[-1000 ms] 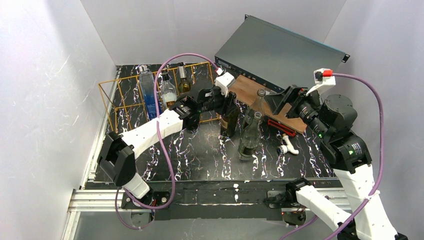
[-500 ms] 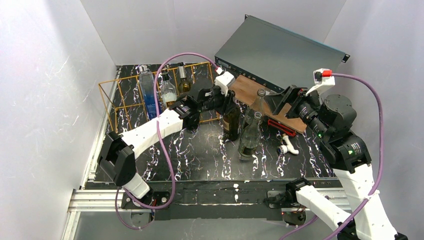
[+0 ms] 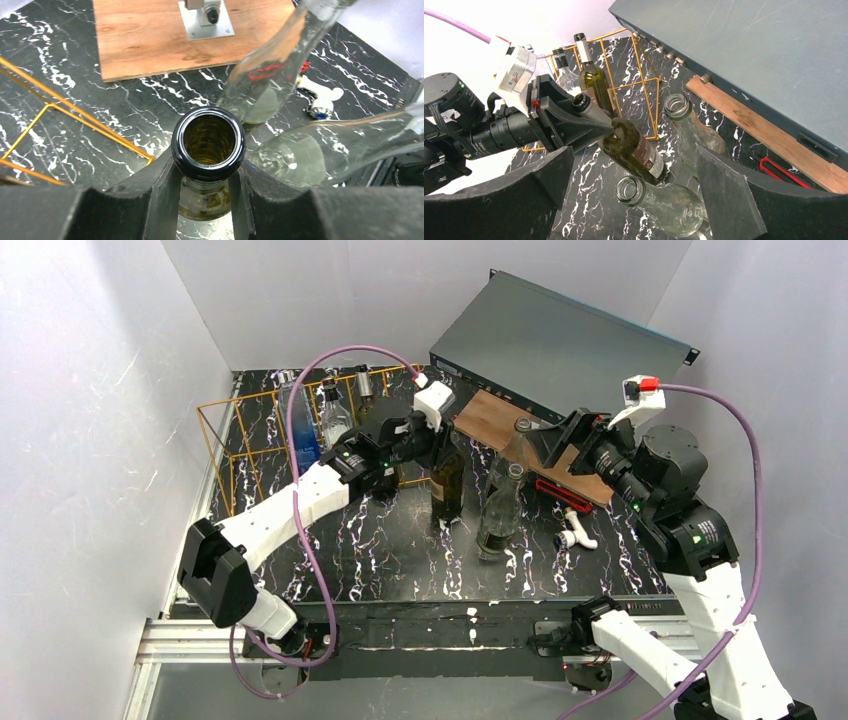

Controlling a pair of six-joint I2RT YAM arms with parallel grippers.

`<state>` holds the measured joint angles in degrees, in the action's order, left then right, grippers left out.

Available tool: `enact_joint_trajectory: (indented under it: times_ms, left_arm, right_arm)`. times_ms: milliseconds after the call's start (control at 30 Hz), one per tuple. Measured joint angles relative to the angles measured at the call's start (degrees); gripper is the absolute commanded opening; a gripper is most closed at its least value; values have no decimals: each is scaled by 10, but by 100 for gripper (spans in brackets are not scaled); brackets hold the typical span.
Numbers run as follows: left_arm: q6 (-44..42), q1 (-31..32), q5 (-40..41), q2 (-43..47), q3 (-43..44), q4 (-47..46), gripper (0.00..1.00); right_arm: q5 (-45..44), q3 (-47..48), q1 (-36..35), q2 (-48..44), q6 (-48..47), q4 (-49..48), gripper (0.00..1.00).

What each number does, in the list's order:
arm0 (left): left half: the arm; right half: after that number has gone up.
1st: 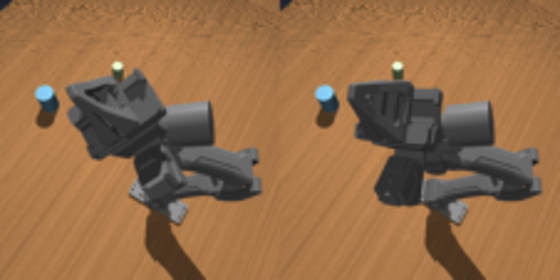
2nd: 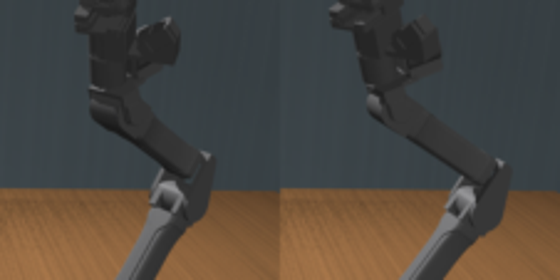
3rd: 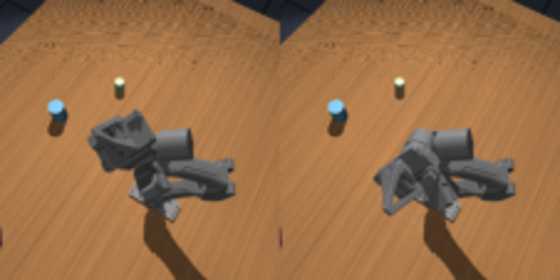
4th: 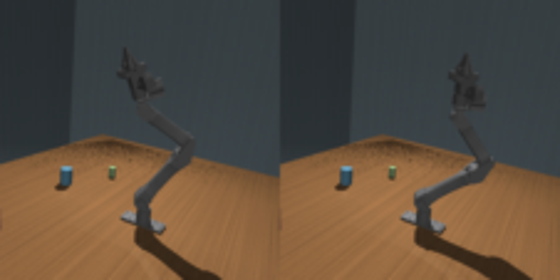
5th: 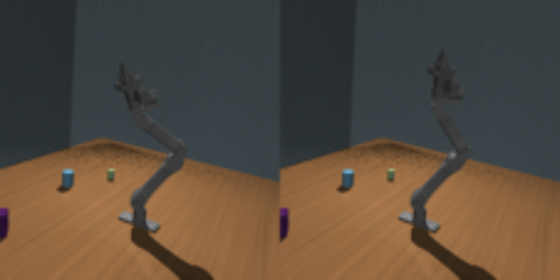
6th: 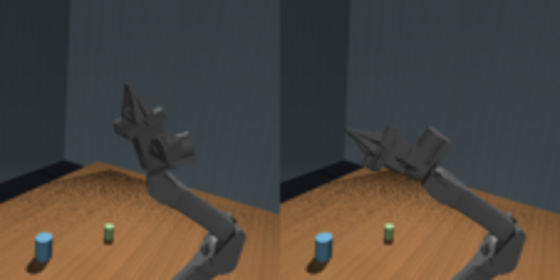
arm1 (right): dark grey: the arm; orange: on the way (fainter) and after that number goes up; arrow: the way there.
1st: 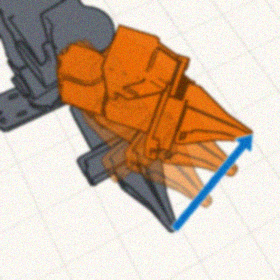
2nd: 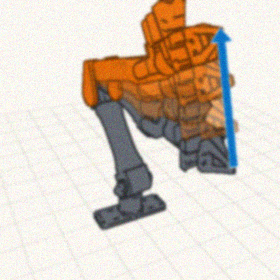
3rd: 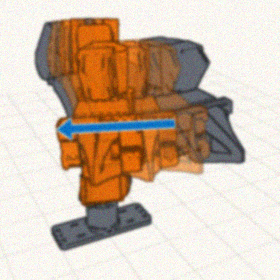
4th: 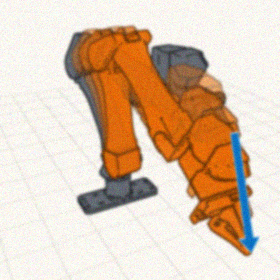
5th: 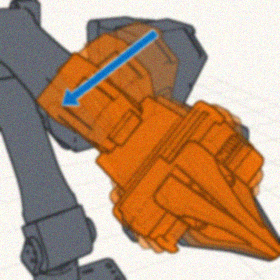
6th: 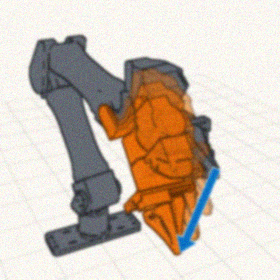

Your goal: Put the wine bottle on the wine rack

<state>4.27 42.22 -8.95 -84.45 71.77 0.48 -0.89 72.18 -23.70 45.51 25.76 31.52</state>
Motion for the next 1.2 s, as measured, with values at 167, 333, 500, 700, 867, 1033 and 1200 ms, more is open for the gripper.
enact_joint_trajectory:
  times_ms: [167,333,500,700,867,1033,1200]
  left_arm:
    - [22,-38,9,1,0,3,0]
    - [36,-70,37,1,4,20,0]
    - [41,-71,77,1,9,49,0]
    - [50,-70,102,-6,49,104,0]
    - [50,-70,117,-26,117,142,0]
    - [49,-70,127,-57,178,175,0]
    - [50,-72,134,-96,212,193,0]
  right_arm:
    - [1,-1,0,4,3,-2,100]
    - [11,6,0,17,3,-4,100]
    - [11,28,0,37,-9,2,100]
    - [-19,54,0,38,-50,18,100]
    - [-38,61,0,40,-81,23,100]
    - [-51,74,0,52,-113,42,100]
    - [-59,102,0,66,-141,60,100]
